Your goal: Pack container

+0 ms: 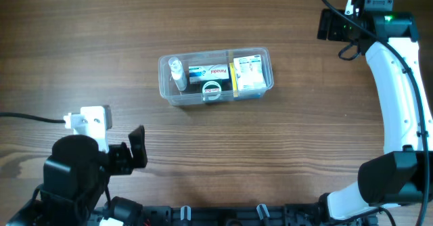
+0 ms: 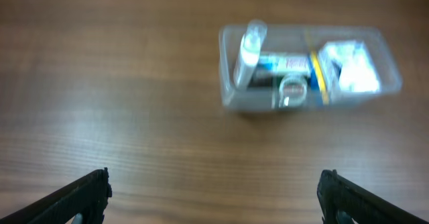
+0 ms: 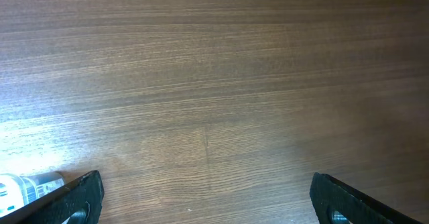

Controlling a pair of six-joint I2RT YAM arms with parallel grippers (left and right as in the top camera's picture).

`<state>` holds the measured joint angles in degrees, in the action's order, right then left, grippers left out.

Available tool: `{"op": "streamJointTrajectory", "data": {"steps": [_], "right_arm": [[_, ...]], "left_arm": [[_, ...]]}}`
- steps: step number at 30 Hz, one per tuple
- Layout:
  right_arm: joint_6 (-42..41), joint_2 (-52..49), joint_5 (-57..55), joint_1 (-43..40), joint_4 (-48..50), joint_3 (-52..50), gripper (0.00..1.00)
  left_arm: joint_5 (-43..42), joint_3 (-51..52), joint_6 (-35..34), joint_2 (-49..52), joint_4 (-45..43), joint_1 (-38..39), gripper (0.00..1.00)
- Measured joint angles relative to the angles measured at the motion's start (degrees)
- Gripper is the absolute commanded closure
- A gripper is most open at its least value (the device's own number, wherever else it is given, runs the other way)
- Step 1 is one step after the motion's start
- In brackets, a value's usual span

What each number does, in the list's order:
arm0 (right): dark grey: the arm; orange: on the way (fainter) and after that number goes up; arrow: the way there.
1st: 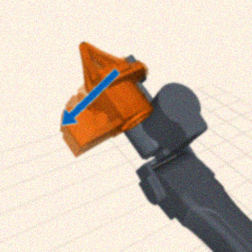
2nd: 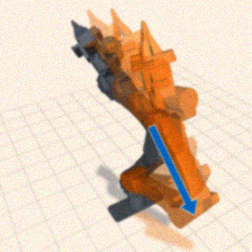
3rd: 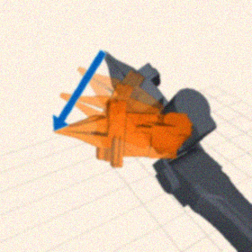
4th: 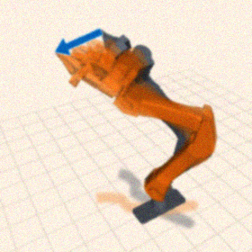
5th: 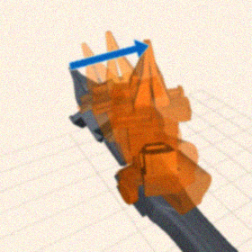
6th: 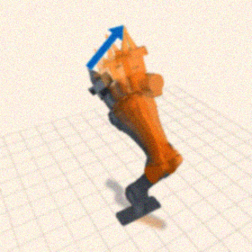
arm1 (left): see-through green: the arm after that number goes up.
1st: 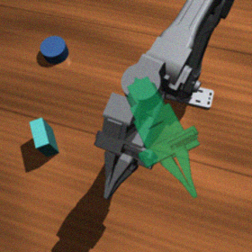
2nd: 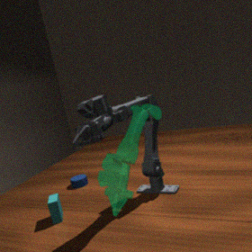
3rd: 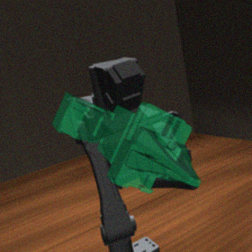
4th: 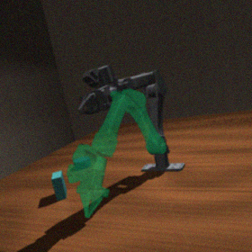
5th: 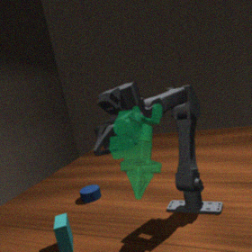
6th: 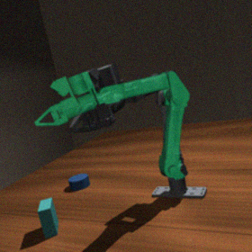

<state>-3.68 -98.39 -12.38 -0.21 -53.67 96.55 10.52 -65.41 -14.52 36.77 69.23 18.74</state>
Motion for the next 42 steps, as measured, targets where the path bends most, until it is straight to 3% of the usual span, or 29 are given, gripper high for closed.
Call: {"op": "streamJointTrajectory", "data": {"steps": [7, 18, 30, 35, 42], "right_arm": [[0.0, 0.0, -0.02, 0.0, -0.02, 0.0, 0.0], [0.0, 0.0, 0.0, 0.0, 0.02, 0.0, 0.0], [0.02, 0.0, 0.0, 0.0, 0.02, 0.0, 0.0], [0.0, 0.0, 0.0, 0.0, 0.02, 0.0, 0.0], [0.0, 0.0, 0.0, 0.0, 0.0, 0.0, 0.0]], "left_arm": [[0.13, 10.05, -0.02, -5.14, -12.41, -5.07, 0.0], [0.11, 31.71, -0.22, -23.04, -36.15, -8.76, 0.0], [-5.31, 51.95, -0.46, -26.34, -68.0, -12.74, 0.0], [-7.93, 55.54, -0.48, -26.36, -73.85, -14.34, 0.0], [-9.03, 56.15, -0.46, -28.04, -74.25, -15.72, 0.0]]}}
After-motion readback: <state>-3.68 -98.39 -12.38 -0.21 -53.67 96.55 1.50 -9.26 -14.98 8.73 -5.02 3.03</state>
